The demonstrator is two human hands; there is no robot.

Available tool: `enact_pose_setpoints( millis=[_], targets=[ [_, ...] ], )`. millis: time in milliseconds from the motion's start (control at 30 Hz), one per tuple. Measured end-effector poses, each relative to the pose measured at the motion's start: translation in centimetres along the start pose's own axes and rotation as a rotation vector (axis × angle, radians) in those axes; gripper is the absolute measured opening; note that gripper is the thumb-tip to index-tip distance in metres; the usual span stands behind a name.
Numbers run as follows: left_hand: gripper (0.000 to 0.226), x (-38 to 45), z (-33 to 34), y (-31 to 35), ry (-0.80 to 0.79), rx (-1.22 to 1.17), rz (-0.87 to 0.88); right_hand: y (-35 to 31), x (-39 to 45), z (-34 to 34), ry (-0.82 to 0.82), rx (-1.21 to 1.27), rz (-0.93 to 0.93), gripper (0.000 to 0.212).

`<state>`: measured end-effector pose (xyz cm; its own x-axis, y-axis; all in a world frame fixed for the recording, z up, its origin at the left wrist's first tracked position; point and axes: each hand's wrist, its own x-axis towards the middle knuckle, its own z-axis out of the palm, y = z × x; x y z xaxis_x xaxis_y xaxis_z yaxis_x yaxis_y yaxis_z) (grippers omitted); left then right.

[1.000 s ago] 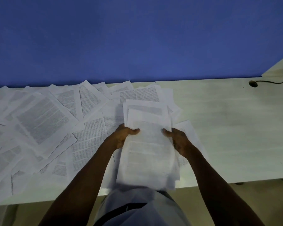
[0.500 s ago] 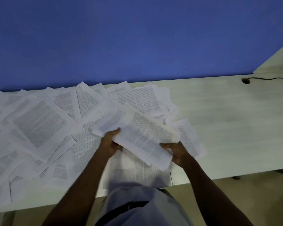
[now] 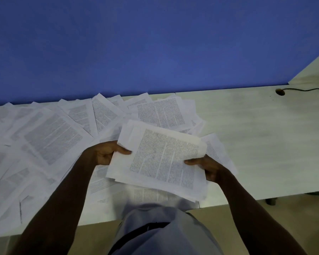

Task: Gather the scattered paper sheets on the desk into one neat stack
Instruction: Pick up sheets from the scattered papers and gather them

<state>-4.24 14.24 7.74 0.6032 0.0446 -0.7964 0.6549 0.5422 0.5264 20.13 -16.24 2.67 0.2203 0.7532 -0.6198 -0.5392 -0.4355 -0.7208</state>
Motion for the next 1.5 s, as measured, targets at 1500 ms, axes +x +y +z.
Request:
enact_pose_setpoints(
  millis=[1500],
  targets=[
    [0.044,7.5,12.8,-3.2,0.100,-0.127,0.355,1.4,-5.4,-0.7,0.436,-0.120,-0.116,0.051]
  ],
)
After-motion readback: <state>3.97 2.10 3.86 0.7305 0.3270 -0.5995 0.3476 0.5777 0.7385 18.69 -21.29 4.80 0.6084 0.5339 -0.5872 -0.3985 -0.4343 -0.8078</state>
